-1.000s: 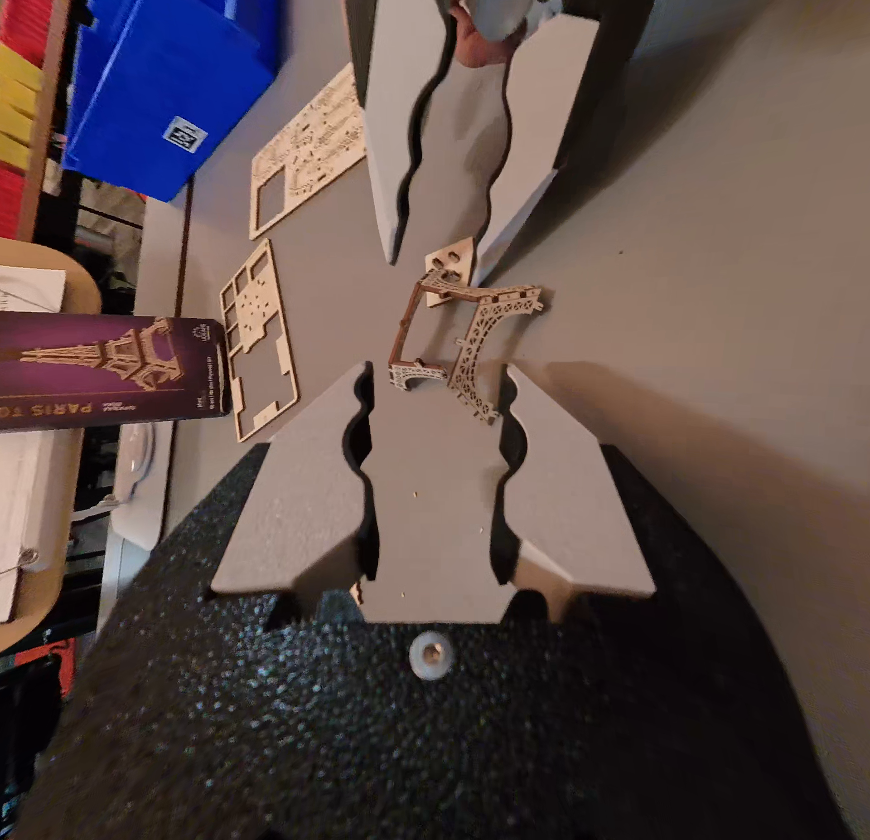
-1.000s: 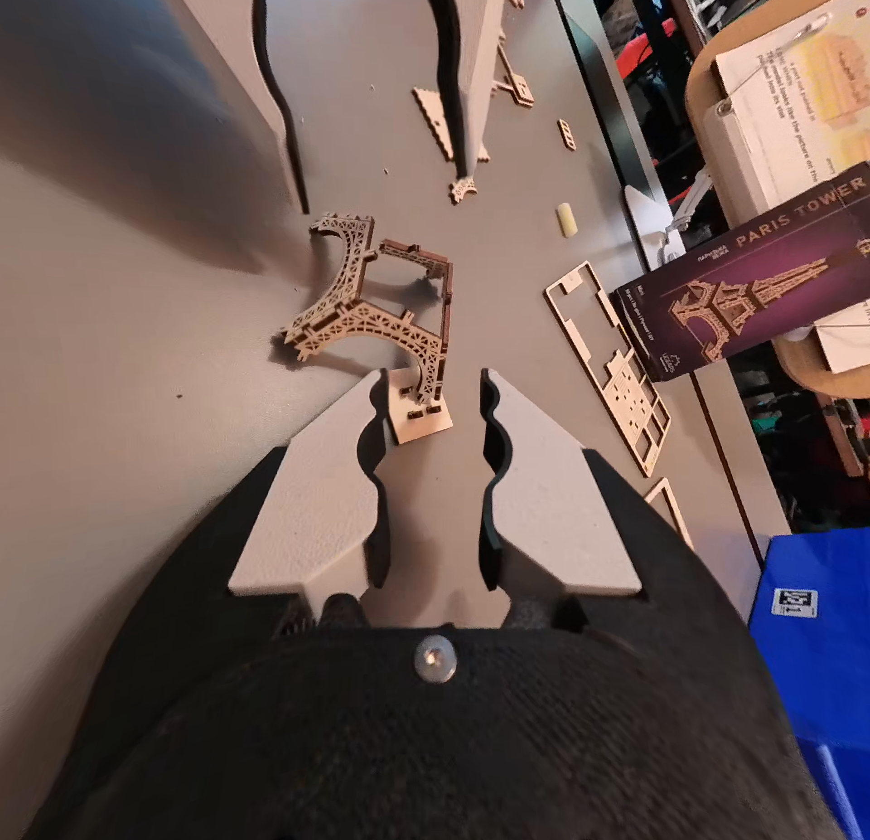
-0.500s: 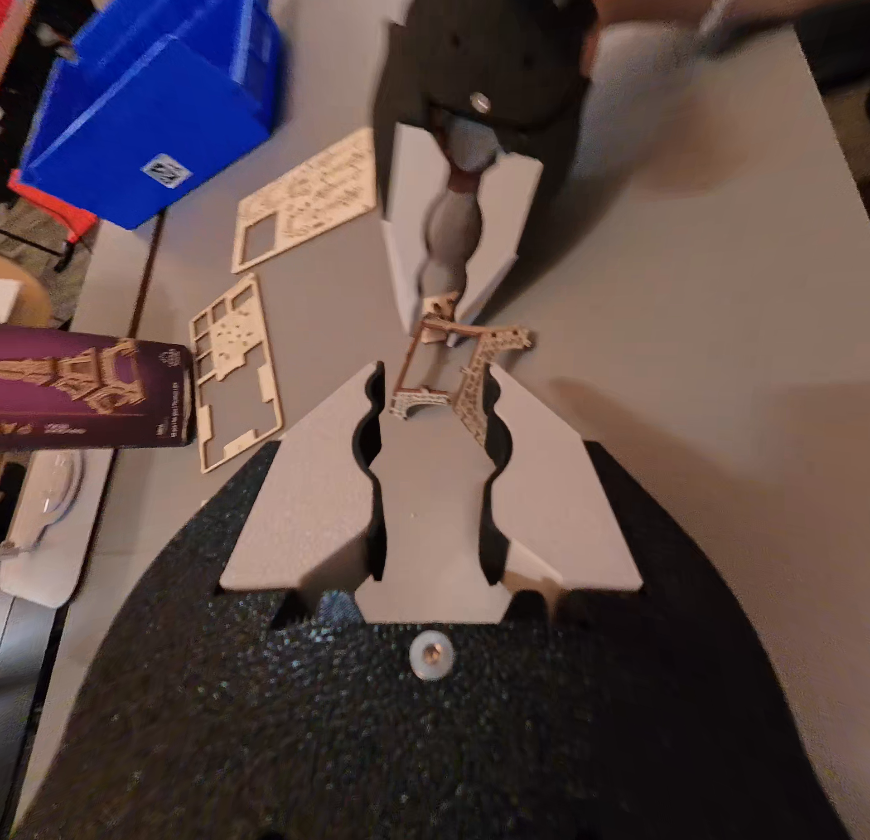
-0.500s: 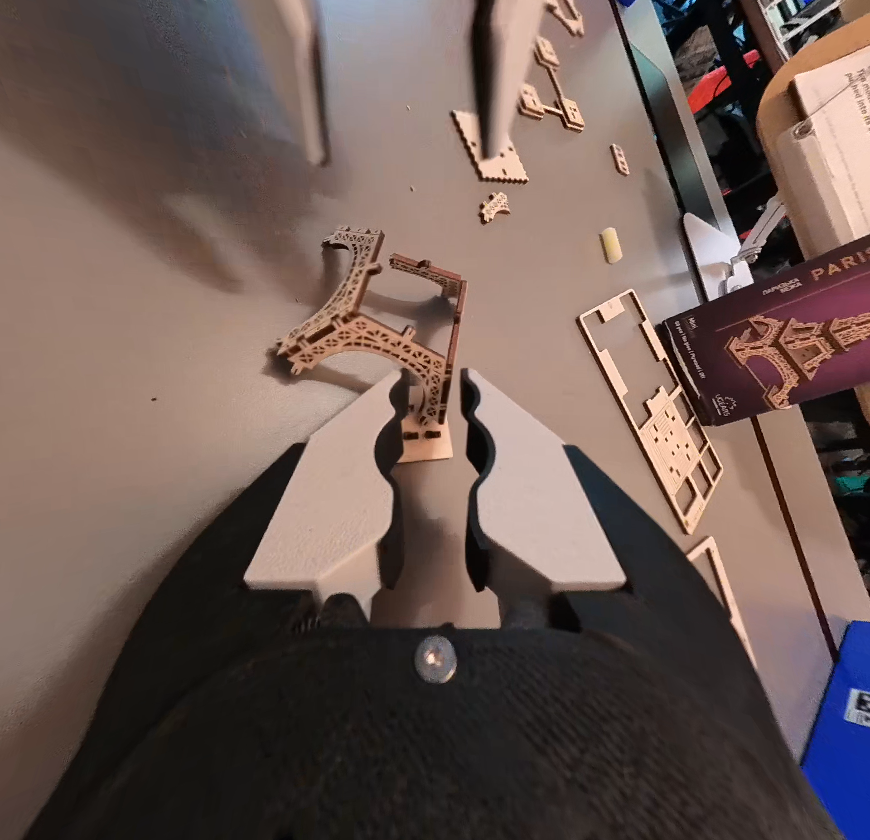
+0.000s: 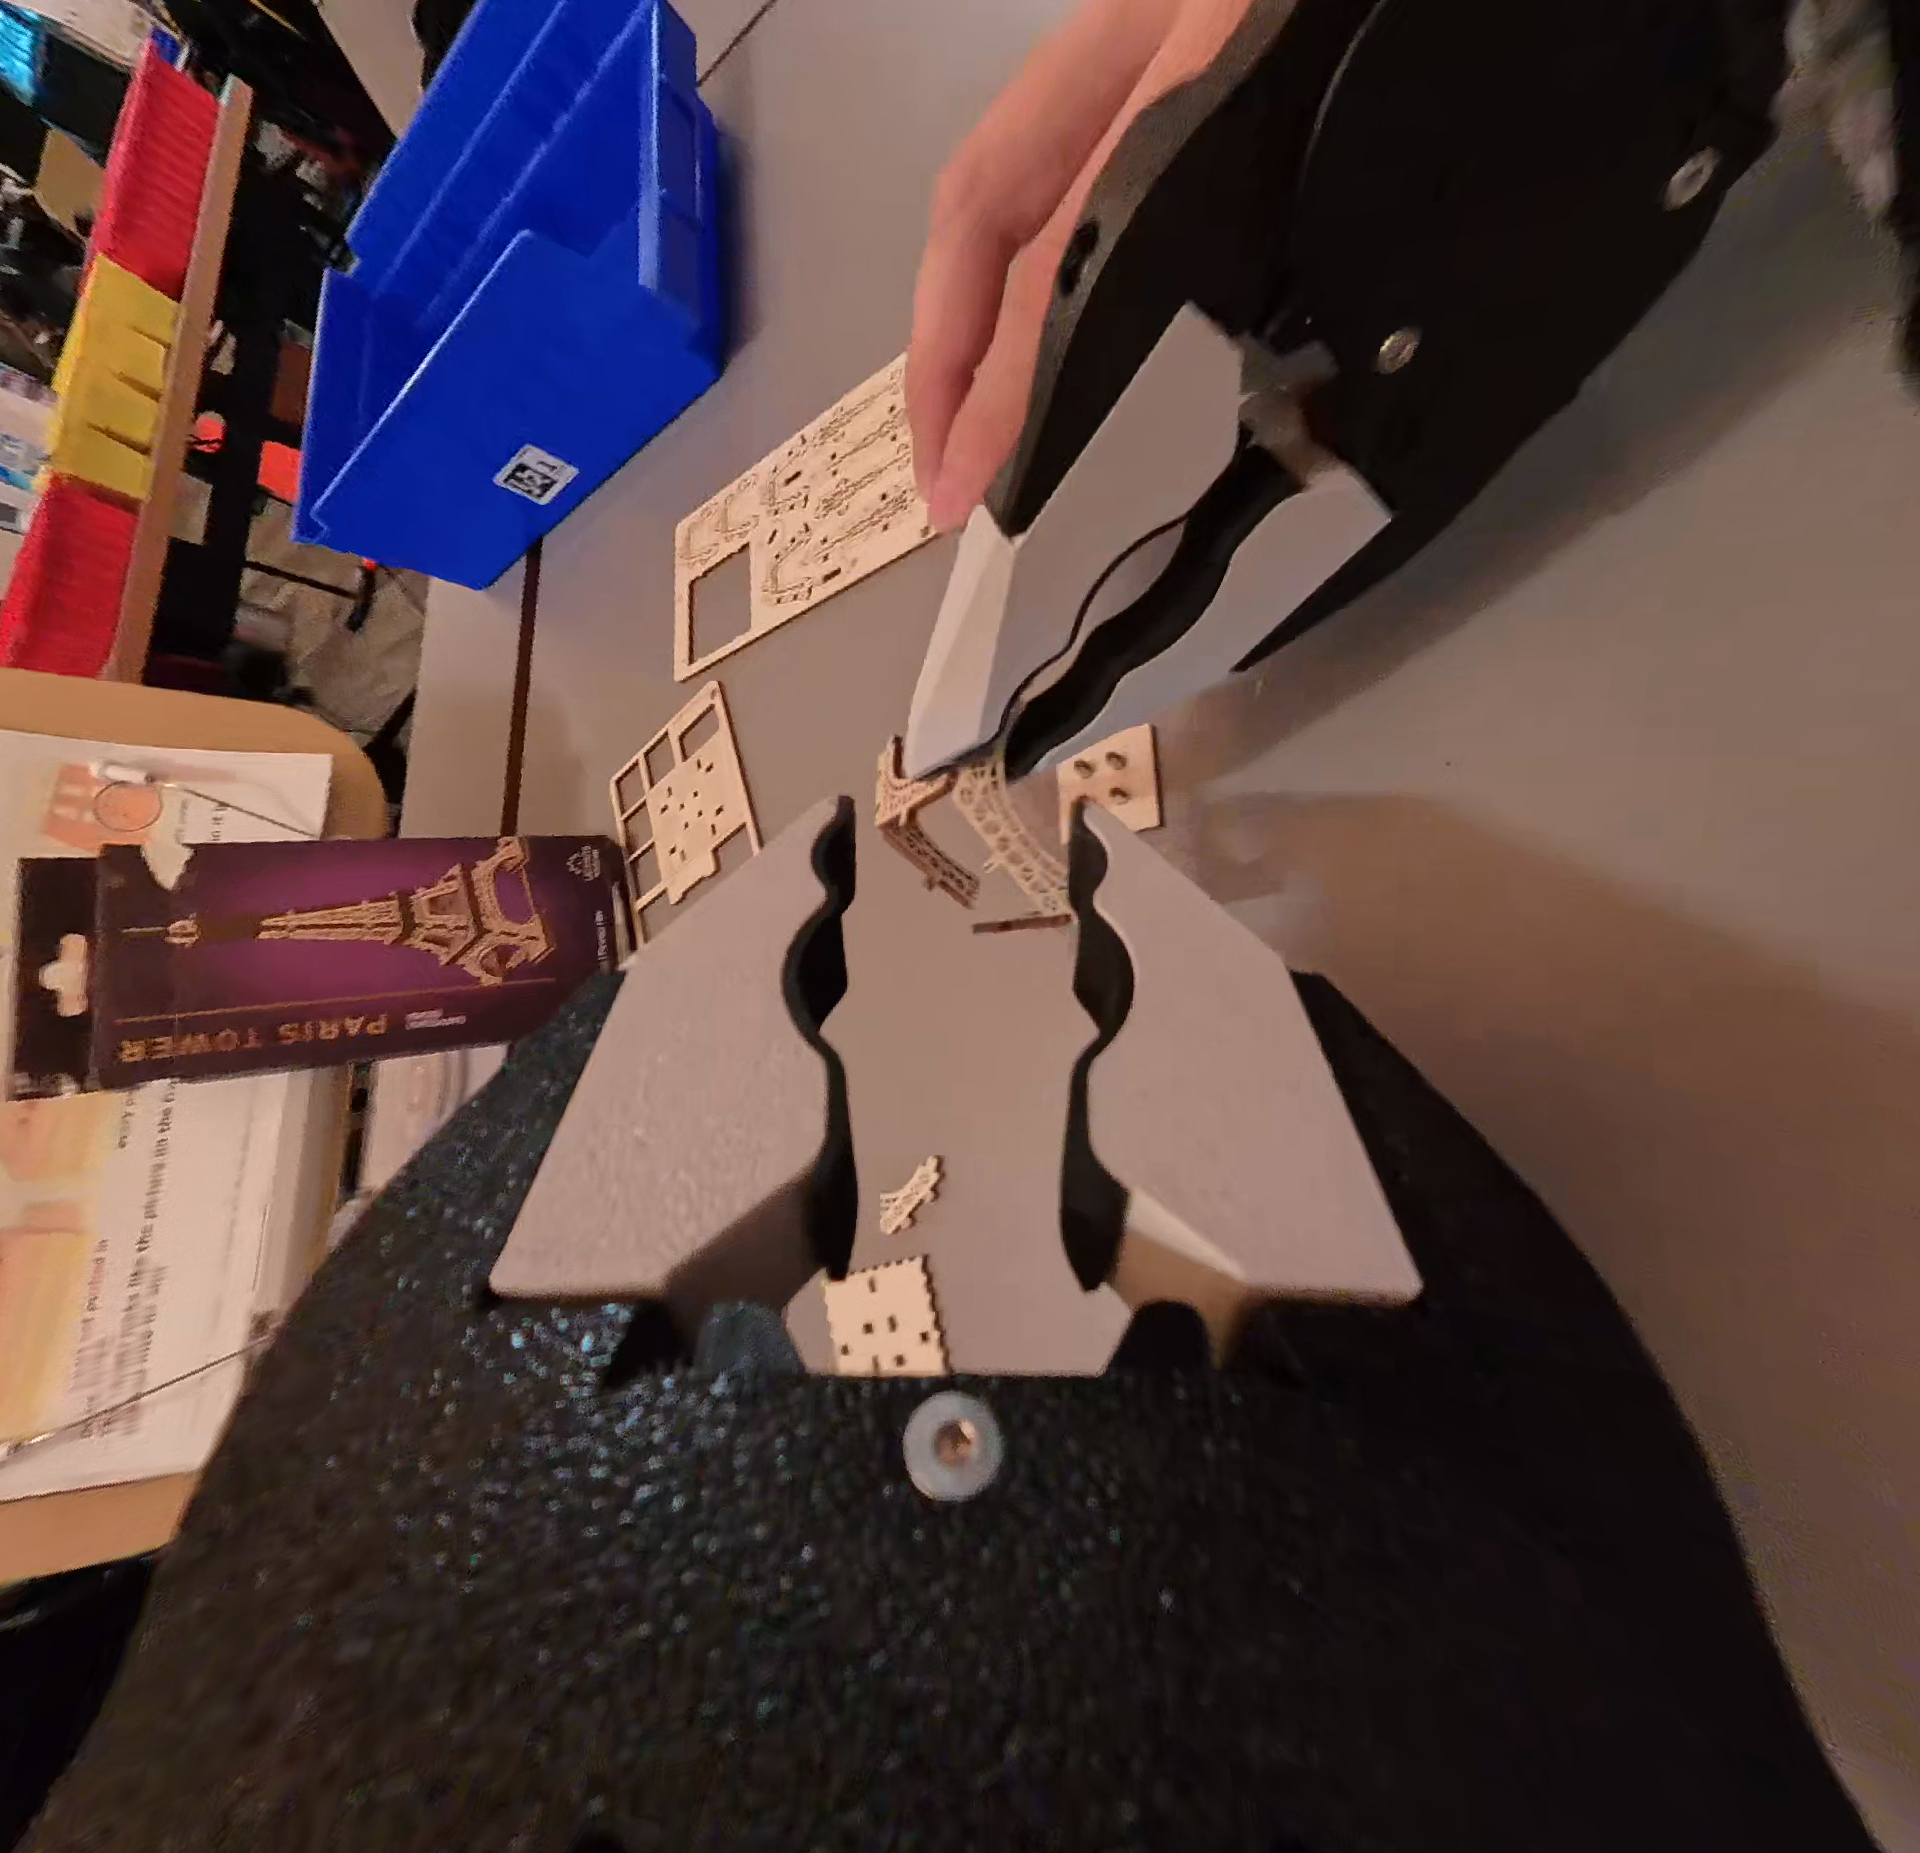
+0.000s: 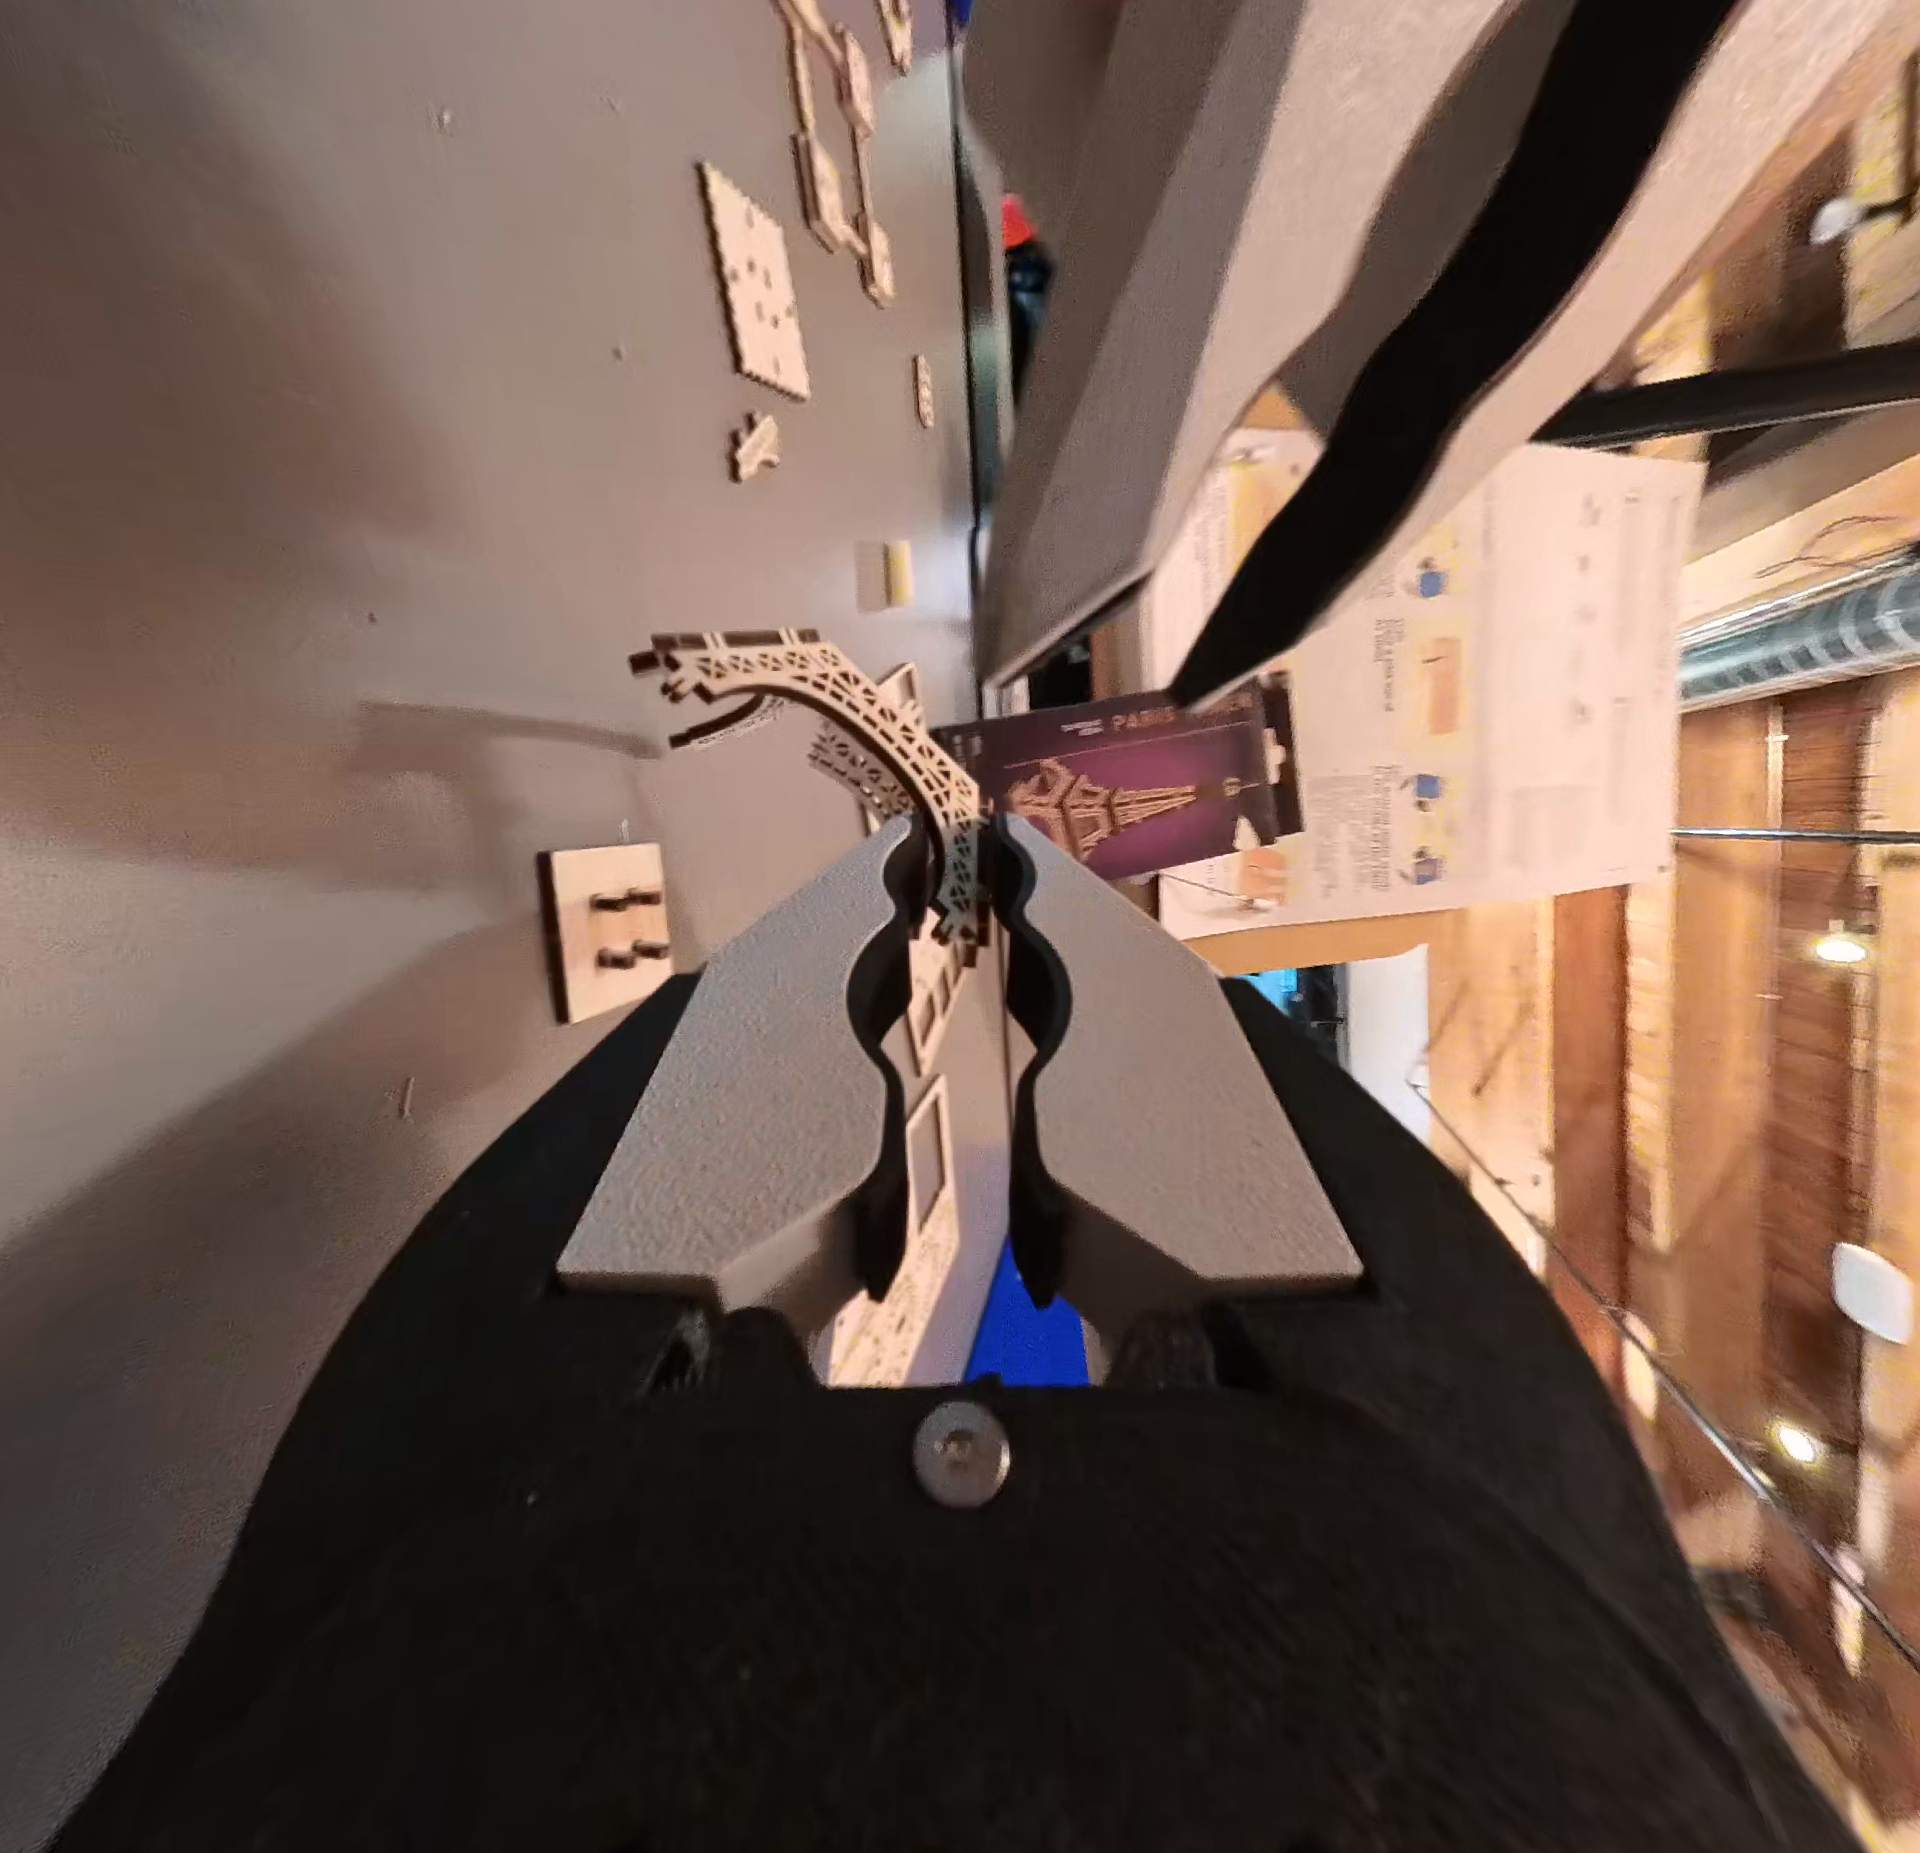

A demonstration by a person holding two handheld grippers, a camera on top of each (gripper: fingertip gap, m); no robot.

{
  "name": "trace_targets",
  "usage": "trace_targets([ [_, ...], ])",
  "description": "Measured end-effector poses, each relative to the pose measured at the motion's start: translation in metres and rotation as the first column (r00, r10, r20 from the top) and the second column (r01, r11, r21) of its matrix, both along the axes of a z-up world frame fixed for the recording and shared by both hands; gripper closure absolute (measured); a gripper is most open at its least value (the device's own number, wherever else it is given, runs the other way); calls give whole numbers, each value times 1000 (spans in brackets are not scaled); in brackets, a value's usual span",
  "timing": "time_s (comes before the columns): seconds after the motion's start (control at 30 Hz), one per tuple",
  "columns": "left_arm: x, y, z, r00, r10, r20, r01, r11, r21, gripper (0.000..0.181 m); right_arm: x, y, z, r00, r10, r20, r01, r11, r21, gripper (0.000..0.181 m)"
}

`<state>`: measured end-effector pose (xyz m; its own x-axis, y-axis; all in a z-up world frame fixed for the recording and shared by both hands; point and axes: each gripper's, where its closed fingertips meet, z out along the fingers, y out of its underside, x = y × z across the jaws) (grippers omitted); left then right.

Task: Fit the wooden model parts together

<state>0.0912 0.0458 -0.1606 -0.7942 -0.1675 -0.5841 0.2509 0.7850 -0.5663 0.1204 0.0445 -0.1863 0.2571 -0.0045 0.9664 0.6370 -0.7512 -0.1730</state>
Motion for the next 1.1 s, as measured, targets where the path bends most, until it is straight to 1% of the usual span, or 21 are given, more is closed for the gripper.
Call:
trace_targets([
  [0.1, 6, 5, -1, 996, 14, 93, -21, 997, 72, 143, -9, 4, 11, 999, 20, 48, -20, 1000, -3, 173],
  [0.13, 5, 5, -2, 995, 9, 98, -17, 996, 85, 144, -11, 5, 17, 997, 28, 71, -28, 1000, 7, 173],
  [0.2, 1, 2, -4, 995, -9, 99, 0, 995, 96, 144, -17, 7, 25, 997, 52, 54, -54, 997, 46, 173],
  [0.27, -4, -2, -1, 992, -27, 120, 17, 996, 86, 143, -25, 9, 38, 994, 88, 65, -95, 988, 122, 173],
  [0.33, -7, -5, 4, 990, -30, 141, 20, 997, 76, 147, -32, 9, 48, 989, 122, 86, -135, 976, 168, 175],
  [0.4, -6, -6, 13, 982, -17, 187, 4, 998, 70, 158, -35, 7, 53, 988, 134, 82, -148, 970, 192, 175],
  [0.43, -6, -6, 16, 979, -15, 202, 3, 998, 63, 160, -37, 7, 56, 986, 144, 82, -158, 964, 213, 175],
  [0.53, -9, -10, 24, 977, -4, 215, 0, 1000, 23, 163, -41, 4, 65, 981, 161, 104, -183, 949, 256, 174],
  [0.63, -9, -10, 30, 966, 25, 257, -28, 1000, 7, 166, -43, 1, 72, 981, 171, 95, -192, 933, 304, 173],
  [0.73, -7, -8, 33, 954, 64, 294, -67, 998, 1, 168, -44, -3, 81, 980, 187, 64, -198, 904, 378, 164],
  [0.8, -6, -7, 37, 945, 90, 315, -86, 996, -26, 169, -45, -4, 85, 977, 214, 17, -200, 881, 428, 157],
  [0.87, -4, -6, 44, 924, 119, 364, -108, 993, -49, 169, -50, -6, 92, 968, 251, -6, -217, 848, 483, 154],
  [1.0, -1, 0, 64, 839, 177, 514, -149, 984, -96, 169, -56, -9, 106, 949, 303, -86, -193, 774, 603, 144],
  [1.1, -4, 1, 76, 751, 208, 626, -168, 978, -123, 169, -60, -12, 123, 919, 366, -145, -151, 667, 729, 144],
])
